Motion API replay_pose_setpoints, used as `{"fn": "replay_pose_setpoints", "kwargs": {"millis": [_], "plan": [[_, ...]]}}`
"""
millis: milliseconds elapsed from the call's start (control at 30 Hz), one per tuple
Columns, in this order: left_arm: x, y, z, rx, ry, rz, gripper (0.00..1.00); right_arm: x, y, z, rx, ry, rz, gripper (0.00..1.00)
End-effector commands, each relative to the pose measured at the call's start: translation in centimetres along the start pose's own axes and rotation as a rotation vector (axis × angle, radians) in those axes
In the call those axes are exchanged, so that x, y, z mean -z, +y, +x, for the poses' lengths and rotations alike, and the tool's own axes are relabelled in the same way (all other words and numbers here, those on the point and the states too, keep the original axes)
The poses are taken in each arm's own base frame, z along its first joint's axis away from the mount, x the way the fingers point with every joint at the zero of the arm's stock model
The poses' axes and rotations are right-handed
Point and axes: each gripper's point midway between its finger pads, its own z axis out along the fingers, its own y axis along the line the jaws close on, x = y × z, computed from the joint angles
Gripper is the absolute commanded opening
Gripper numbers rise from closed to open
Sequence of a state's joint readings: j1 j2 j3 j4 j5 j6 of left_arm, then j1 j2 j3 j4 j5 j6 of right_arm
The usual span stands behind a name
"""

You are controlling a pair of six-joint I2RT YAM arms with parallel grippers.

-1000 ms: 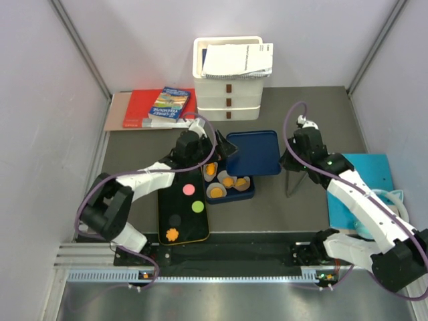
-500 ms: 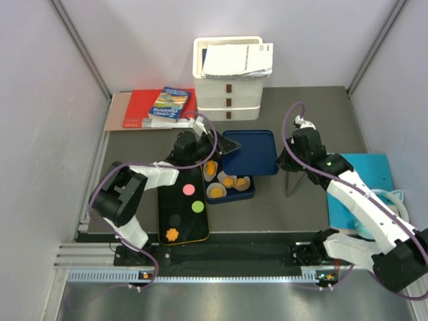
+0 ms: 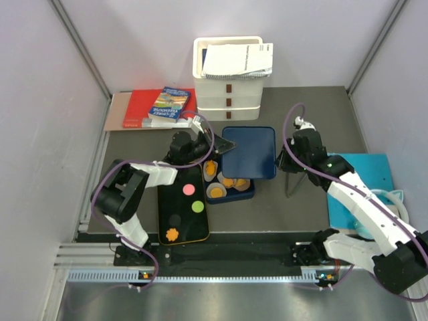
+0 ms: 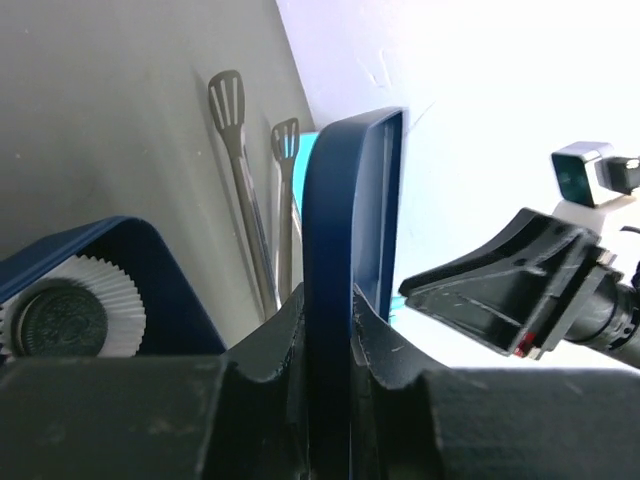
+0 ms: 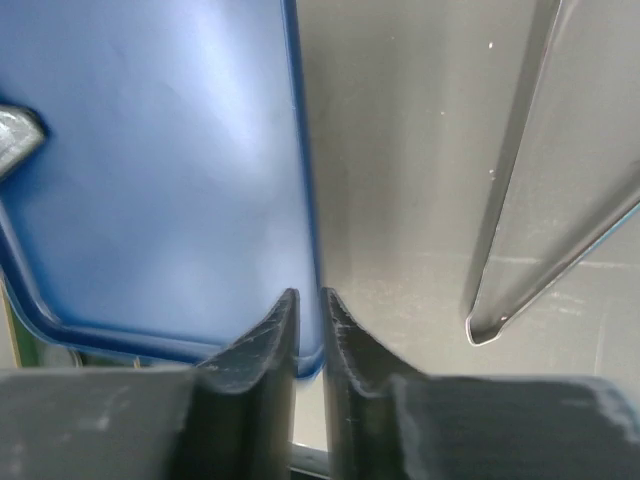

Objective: Pack the cookies

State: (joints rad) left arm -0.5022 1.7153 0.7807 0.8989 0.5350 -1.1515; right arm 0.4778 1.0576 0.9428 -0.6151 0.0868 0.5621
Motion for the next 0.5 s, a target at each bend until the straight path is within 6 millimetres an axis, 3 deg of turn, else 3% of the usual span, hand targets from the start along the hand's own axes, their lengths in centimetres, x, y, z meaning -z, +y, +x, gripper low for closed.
{"fn": "replay_pose_setpoints", "kwargs": {"millis": [0,33,133,267,400,433,467], "plan": [[0.6,-2.4,-1.8,-0.098,-0.018,0.068,0.09,2.8,2.6,-3.2,-0.004,-0.096,-0.098,0.3],[0.8,-2.5,-2.2,-0.11,-0.021,0.061,0.08,3.2,2.8,-3.4,-0.002,-0.097,-0.11,0.42],[1.3,-3.5,-3.9,-0.172,-0.037,0.036,0.08,5.1,3.7,-4.4,-0.002,-0.117,-0.147,0.59],[2.2,-5.1,-6.2,-0.307,-0.065,-0.019,0.07,7.3,4.5,-5.3,-0.012,-0.155,-0.199,0.71],[3.2,-5.9,-7.6,-0.432,-0.08,-0.166,0.06,7.8,5.1,-4.9,-0.025,-0.163,-0.249,0.99],[3.6,-5.4,-8.9,-0.481,-0.143,-0.253,0.05,7.9,5.3,-5.0,-0.039,-0.168,-0.261,0.99],[4.0,-6.6,-8.4,-0.604,-0.141,-0.283,0.05,7.6,5.3,-4.9,-0.044,-0.162,-0.262,0.99]]}}
